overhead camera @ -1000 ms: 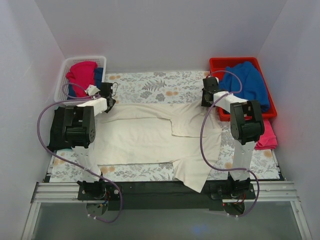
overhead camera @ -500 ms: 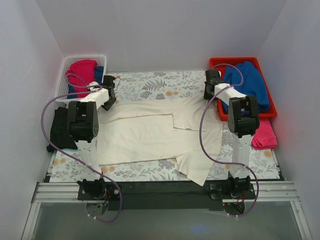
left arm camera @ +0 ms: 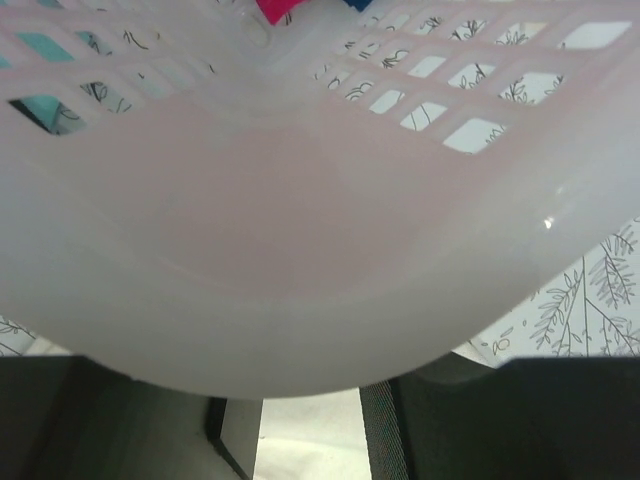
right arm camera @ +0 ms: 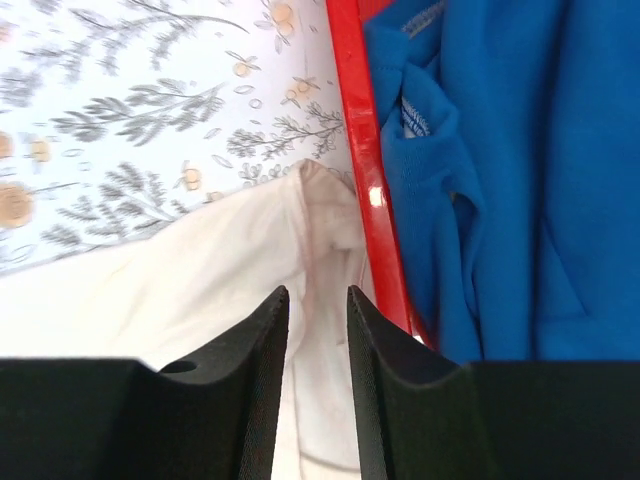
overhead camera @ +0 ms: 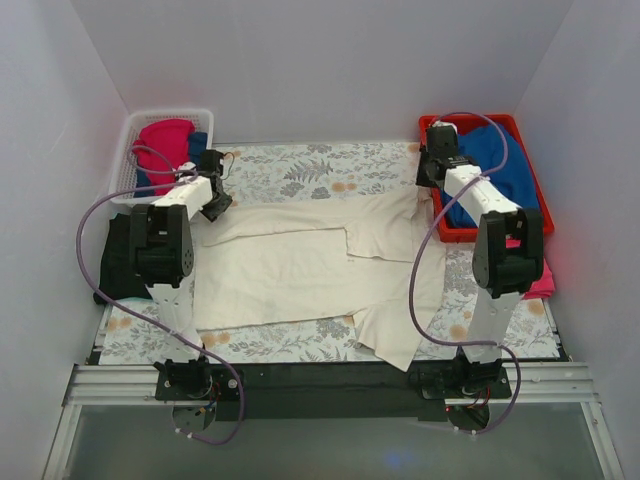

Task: Fold and stack the t-shirts
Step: Fold the flattened tshirt in 1/3 of the way

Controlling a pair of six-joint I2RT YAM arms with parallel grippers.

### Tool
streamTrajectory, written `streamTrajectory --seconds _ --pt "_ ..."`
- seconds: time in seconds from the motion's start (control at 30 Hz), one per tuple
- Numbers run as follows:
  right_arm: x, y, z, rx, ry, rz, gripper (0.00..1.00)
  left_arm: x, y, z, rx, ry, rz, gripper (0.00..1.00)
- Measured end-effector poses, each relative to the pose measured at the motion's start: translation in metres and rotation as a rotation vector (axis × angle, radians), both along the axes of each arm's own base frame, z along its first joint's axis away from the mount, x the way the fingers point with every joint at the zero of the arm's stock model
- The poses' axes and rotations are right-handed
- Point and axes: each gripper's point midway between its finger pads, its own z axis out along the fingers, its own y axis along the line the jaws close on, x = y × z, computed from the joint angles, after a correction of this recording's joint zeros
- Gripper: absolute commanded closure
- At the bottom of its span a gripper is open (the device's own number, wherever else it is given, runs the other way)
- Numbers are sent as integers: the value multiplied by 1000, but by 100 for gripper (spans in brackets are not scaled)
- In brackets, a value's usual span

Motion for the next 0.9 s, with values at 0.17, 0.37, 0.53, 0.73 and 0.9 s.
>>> streamTrajectory --seconds 0.17,0.37,0.53,0.73,0.9 --pt "-18 21 53 36 -128 57 62 -1 -5 3 -37 -43 -58 65" --pt "-54 64 27 47 -77 170 62 -5 -18 7 -72 -99 -138 65" --pt "-89 84 -21 32 45 231 62 -2 -39 9 -67 -129 -233 64" --pt "-107 93 -54 41 114 254 63 20 -77 23 28 -231 -375 63" --pt "-109 97 -63 57 124 254 63 22 -80 16 107 -216 -389 63"
